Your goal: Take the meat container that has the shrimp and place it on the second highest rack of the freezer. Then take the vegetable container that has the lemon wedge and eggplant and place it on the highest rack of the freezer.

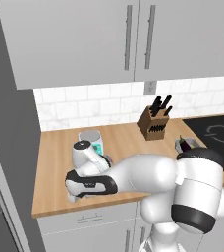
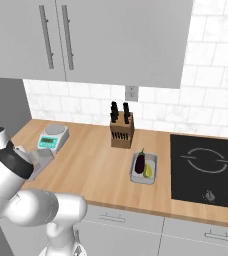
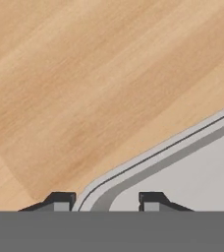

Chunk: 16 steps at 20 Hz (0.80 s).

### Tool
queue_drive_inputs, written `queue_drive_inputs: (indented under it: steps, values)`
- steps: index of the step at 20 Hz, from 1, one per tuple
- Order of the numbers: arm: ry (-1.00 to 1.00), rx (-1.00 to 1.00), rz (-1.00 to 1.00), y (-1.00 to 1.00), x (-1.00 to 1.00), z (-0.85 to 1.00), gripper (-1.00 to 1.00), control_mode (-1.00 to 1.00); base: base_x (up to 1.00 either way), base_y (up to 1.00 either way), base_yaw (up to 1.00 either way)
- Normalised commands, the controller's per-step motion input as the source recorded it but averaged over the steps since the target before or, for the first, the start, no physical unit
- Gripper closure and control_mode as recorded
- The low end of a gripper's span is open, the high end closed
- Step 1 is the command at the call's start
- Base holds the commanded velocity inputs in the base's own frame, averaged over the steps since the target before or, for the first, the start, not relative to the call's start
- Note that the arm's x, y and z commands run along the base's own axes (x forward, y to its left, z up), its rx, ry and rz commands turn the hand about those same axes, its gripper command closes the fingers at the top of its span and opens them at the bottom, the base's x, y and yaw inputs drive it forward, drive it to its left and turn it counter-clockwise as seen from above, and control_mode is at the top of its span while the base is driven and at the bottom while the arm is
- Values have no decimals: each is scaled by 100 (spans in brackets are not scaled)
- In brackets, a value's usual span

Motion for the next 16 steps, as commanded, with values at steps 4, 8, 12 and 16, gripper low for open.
queue_drive_inputs:
  steps: [4,8,12,16]
  values:
    - [0,0,0,0,0,-1,100,-100,0,0,0]
    - [0,0,0,-7,0,-1,100,-100,0,0,0]
    - [0,0,0,-24,-22,6,100,-100,0,0,0]
    - [0,0,0,-36,-36,34,100,-100,0,0,0]
